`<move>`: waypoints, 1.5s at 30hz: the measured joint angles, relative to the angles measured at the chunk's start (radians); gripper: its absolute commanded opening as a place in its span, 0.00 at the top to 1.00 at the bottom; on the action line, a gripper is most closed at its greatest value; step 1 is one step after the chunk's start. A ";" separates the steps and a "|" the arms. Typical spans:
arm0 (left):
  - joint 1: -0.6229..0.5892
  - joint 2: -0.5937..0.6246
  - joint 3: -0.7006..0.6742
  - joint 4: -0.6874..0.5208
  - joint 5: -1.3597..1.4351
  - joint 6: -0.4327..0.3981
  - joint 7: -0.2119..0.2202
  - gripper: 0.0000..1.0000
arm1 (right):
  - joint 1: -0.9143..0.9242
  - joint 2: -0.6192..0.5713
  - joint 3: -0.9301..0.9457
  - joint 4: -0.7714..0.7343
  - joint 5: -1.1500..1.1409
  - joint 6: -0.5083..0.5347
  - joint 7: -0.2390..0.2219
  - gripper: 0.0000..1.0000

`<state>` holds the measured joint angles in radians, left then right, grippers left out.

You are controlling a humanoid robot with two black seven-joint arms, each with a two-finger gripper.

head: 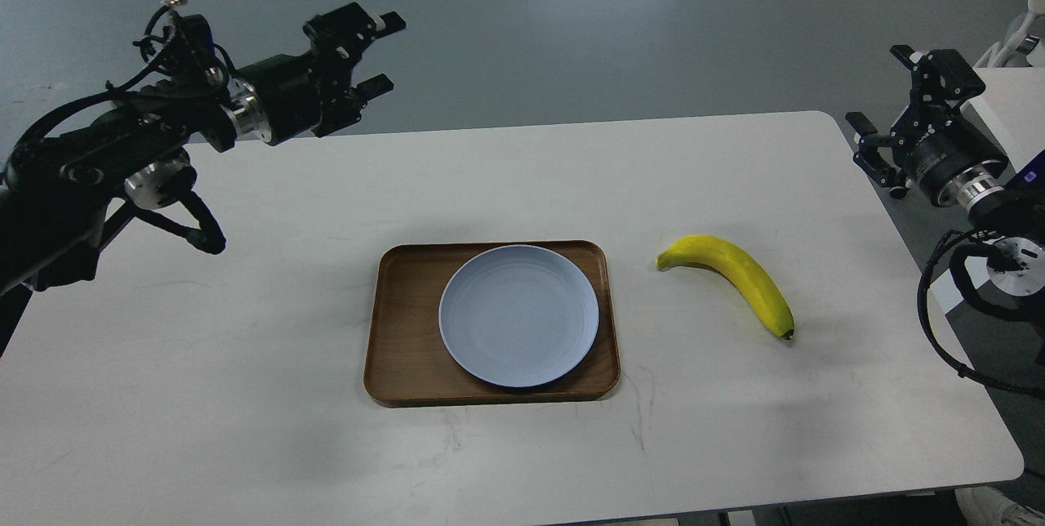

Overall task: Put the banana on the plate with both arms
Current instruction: 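Raise the left gripper away and reach the right gripper to the banana, then close the right gripper around the middle of the yellow banana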

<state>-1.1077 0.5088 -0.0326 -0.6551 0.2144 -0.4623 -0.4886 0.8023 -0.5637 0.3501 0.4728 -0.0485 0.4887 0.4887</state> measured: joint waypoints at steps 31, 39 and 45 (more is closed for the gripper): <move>0.330 0.086 -0.419 0.000 -0.131 -0.027 0.000 0.01 | 0.527 -0.005 -0.757 0.314 -1.413 -0.067 0.000 0.00; 0.323 0.087 -0.409 -0.001 -0.126 -0.027 0.000 0.01 | 0.491 0.147 -0.875 0.201 -1.414 -0.107 0.000 0.00; 0.321 0.087 -0.409 -0.002 -0.128 -0.027 0.000 0.01 | 0.447 0.168 -0.884 0.195 -1.412 -0.141 0.000 0.01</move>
<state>-0.7869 0.5960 -0.4419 -0.6567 0.0863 -0.4888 -0.4886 1.2492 -0.3961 -0.5337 0.6677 -1.4609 0.3482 0.4883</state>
